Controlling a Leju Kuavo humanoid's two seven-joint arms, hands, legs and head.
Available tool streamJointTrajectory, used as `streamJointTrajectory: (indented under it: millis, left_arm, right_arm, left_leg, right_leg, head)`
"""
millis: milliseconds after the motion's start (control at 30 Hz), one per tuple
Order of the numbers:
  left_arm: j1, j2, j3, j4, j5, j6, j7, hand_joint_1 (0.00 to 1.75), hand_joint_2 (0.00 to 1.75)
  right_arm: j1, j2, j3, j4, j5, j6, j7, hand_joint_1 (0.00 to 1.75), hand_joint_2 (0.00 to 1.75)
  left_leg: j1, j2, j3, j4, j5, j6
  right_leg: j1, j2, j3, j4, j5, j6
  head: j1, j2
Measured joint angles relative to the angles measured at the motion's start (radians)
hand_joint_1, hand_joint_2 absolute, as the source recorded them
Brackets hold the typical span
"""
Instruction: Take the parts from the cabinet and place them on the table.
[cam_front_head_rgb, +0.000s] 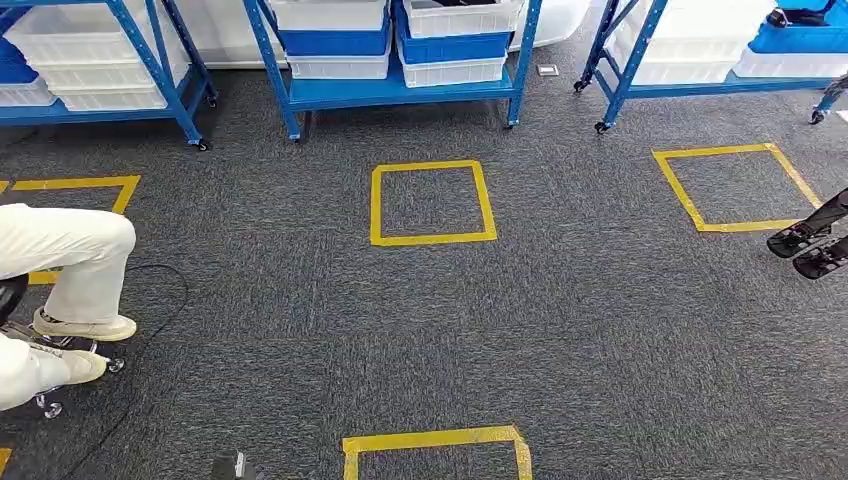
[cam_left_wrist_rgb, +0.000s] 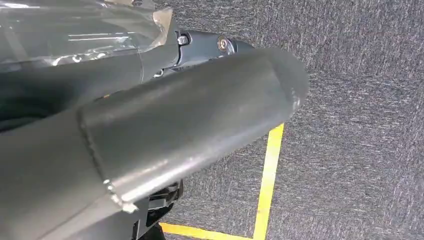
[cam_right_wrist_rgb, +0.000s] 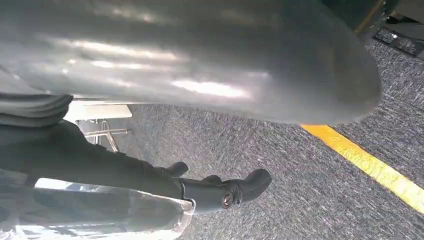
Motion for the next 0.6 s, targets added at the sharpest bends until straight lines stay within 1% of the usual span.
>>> streamJointTrajectory:
  millis: [100,133,167,200,233,267,300,333,367,400,433,467,500,533,567,600]
  left_arm:
    - [0.0,0.0,0.0,0.0,0.0,0.0,0.0,0.0,0.0]
    - [0.0,0.0,0.0,0.0,0.003,-0.003,0.0,0.0,0.0]
    - [0.0,0.002,0.0,0.0,0.007,-0.007,0.0,0.0,0.0]
    - [0.002,0.003,0.0,0.0,0.014,-0.013,0.0,0.0,0.0]
    - [0.003,0.003,0.0,0.0,0.015,-0.015,-0.002,0.0,0.0]
    - [0.008,0.002,0.0,0.001,0.016,-0.016,-0.002,0.0,0.0]
    - [0.007,0.002,0.001,0.001,0.019,-0.018,-0.005,0.0,0.0]
    - [0.008,0.002,0.001,0.001,0.021,-0.018,-0.005,0.0,0.0]
    - [0.01,0.002,0.001,0.002,0.021,-0.02,-0.005,0.0,0.0]
    - [0.013,0.001,0.002,0.002,0.021,-0.022,-0.005,0.0,0.0]
    - [0.017,0.001,0.002,0.003,0.021,-0.023,-0.005,0.0,0.0]
    - [0.021,0.0,0.002,0.003,0.021,-0.023,-0.006,0.0,0.0]
    - [0.024,0.0,0.002,0.003,0.021,-0.023,-0.006,0.0,0.0]
    - [0.025,0.0,0.002,0.004,0.021,-0.024,-0.006,0.0,0.0]
    - [0.025,0.001,0.003,0.004,0.021,-0.024,-0.006,0.0,0.0]
    - [0.026,0.009,0.003,0.004,0.021,-0.023,-0.006,0.0,0.0]
  right_arm:
    - [0.0,0.0,0.0,0.0,0.002,0.0,0.0,0.0,0.0]
    - [0.0,0.0,0.0,0.0,0.008,0.006,0.0,0.0,0.0]
    - [0.0,0.003,0.0,0.0,0.014,0.013,-0.002,0.0,0.0]
    - [0.002,0.0,0.0,0.0,0.021,0.021,-0.004,0.0,0.0]
    - [0.001,0.0,0.0,0.0,0.024,0.024,-0.006,0.0,0.0]
    - [0.001,-0.001,0.0,0.001,0.024,0.024,-0.006,0.0,0.0]
    - [-0.002,-0.002,0.0,0.001,0.025,0.024,-0.007,0.0,0.0]
    - [-0.005,-0.002,0.001,0.001,0.025,0.024,-0.008,0.0,0.0]
    - [-0.005,-0.003,0.001,0.001,0.025,0.024,-0.008,0.0,0.0]
    - [-0.004,-0.005,0.001,0.001,0.025,0.024,-0.008,0.0,0.0]
    - [-0.001,-0.006,0.001,0.001,0.024,0.024,-0.009,0.0,0.0]
    - [-0.001,-0.008,0.001,0.001,0.024,0.024,-0.01,0.0,0.0]
    - [-0.001,-0.008,0.001,0.001,0.024,0.024,-0.01,0.0,0.0]
    - [0.0,-0.01,0.001,0.001,0.024,0.024,-0.009,0.0,0.0]
    - [0.007,-0.01,0.001,0.002,0.024,0.024,-0.008,0.0,0.0]
    - [0.009,-0.001,0.001,0.011,0.024,0.029,-0.008,0.0,0.0]
  left_leg:
    - [0.0,0.0,0.0,0.0,0.0,0.0]
    - [-0.002,0.0,-0.002,0.002,-0.003,0.001]
    - [-0.003,0.001,-0.002,-0.012,-0.012,0.016]
    - [-0.001,0.002,0.003,-0.028,-0.013,0.022]
    - [0.001,-0.005,0.024,-0.043,-0.015,0.03]
    - [0.007,-0.002,0.045,-0.056,-0.009,0.038]
    - [0.012,-0.004,0.05,-0.059,-0.01,0.044]
    - [0.015,-0.003,0.052,-0.058,-0.01,0.045]
    - [0.017,-0.001,0.052,-0.058,-0.011,0.044]
    - [0.02,-0.001,0.053,-0.057,-0.016,0.038]
    - [0.025,-0.002,0.057,-0.057,-0.021,0.031]
    - [0.032,-0.005,0.064,-0.056,-0.027,0.022]
    - [0.042,-0.006,0.074,-0.053,-0.036,0.009]
    - [0.055,-0.009,0.083,-0.047,-0.048,-0.007]
    - [0.055,-0.011,0.083,-0.032,-0.065,-0.026]
    - [0.054,-0.011,0.087,-0.015,-0.082,-0.043]
  right_leg:
    - [0.0,0.0,0.0,0.0,0.0,0.0]
    - [-0.006,0.0,0.001,-0.007,0.001,0.002]
    - [-0.013,-0.001,0.02,-0.008,0.009,0.01]
    - [-0.012,-0.002,0.014,0.016,0.037,0.028]
    - [-0.008,-0.003,0.02,0.02,0.038,0.033]
    - [-0.01,-0.004,0.012,0.028,0.02,0.03]
    - [-0.007,0.0,-0.006,0.068,-0.013,0.011]
    - [-0.009,0.001,-0.048,0.136,-0.045,0.014]
    - [-0.012,0.001,-0.092,0.21,-0.074,0.013]
    - [-0.016,0.001,-0.135,0.277,-0.099,0.018]
    - [-0.022,0.0,-0.153,0.297,-0.1,0.024]
    - [-0.028,0.0,-0.147,0.27,-0.082,0.04]
    - [-0.038,0.0,-0.122,0.206,-0.051,0.057]
    - [-0.051,0.0,-0.079,0.109,-0.01,0.081]
    - [-0.07,0.001,-0.051,0.026,0.034,0.111]
    - [-0.057,-0.002,-0.071,0.045,0.014,0.104]
  head:
    - [0.0,0.0]
    - [0.0,0.0]
    - [-0.001,0.0]
    - [-0.002,0.0]
    - [-0.003,0.0]
    - [-0.002,0.0]
    - [0.003,-0.001]
    - [0.008,0.0]
    - [0.006,0.0]
    - [0.008,0.0]
    - [0.008,0.0]
    - [0.007,0.0]
    - [0.008,0.0]
    - [0.007,0.0]
    - [0.011,0.0]
    - [0.033,0.0]
